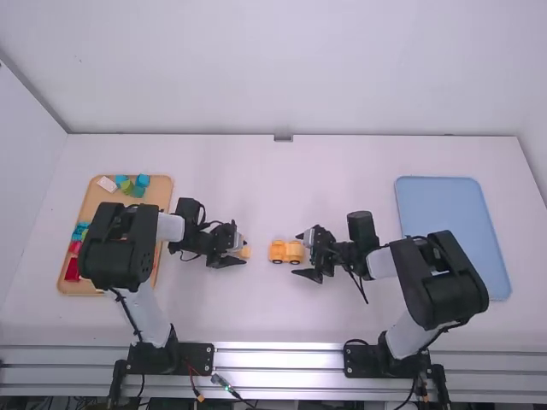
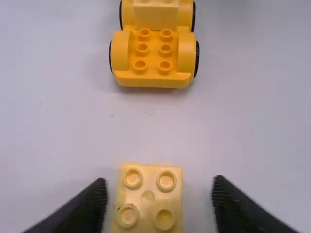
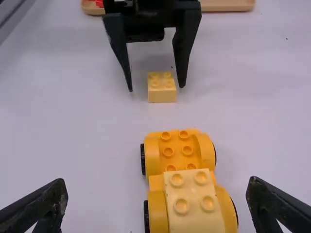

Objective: Assemble lego blocks to make yellow taxi

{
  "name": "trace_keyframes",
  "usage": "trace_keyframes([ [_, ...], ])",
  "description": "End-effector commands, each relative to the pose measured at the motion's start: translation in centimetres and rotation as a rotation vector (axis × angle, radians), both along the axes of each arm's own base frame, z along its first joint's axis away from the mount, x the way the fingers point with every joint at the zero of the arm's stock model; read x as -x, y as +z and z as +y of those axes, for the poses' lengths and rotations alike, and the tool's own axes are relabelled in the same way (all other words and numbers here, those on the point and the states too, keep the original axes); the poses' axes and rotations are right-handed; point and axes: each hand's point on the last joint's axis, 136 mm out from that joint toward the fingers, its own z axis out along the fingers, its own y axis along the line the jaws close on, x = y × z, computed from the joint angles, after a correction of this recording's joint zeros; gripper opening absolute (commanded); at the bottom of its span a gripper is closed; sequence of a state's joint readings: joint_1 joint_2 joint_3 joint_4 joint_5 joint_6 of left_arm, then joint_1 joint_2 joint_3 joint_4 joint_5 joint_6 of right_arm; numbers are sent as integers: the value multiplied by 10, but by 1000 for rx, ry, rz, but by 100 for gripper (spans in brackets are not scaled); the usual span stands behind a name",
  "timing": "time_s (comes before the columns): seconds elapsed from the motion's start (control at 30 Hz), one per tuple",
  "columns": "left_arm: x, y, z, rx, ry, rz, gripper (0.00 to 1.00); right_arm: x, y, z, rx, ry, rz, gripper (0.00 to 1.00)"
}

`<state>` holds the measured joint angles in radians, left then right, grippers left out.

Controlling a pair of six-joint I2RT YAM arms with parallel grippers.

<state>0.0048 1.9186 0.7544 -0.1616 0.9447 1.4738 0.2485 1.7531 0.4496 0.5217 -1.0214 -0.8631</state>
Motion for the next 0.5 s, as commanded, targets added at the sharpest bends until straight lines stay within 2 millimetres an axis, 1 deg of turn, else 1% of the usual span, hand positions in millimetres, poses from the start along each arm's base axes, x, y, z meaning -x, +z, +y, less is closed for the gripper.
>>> trace_keyframes([
  [0.0,1,-1,1,-1,-3,4,42,-1,1,0,-17,10,9,93],
  [0.07,2,-2,1,-4,-2,6,41,-1,1,0,-17,8,12,93],
  [0.1,2,-2,1,-3,-2,4,38,0,0,0,-16,8,13,93],
  [0.17,3,-3,1,-1,-3,1,36,-1,-1,0,-9,4,11,92],
  [0.23,4,-3,1,-4,-2,4,30,-2,-3,0,8,-2,7,91],
  [0.33,4,-6,2,-16,0,1,26,0,-7,4,32,2,1,90],
  [0.37,4,-7,3,-23,1,1,25,0,-8,5,39,3,-1,90],
  [0.47,4,-7,3,-22,0,1,28,1,-10,7,50,3,-4,90],
])
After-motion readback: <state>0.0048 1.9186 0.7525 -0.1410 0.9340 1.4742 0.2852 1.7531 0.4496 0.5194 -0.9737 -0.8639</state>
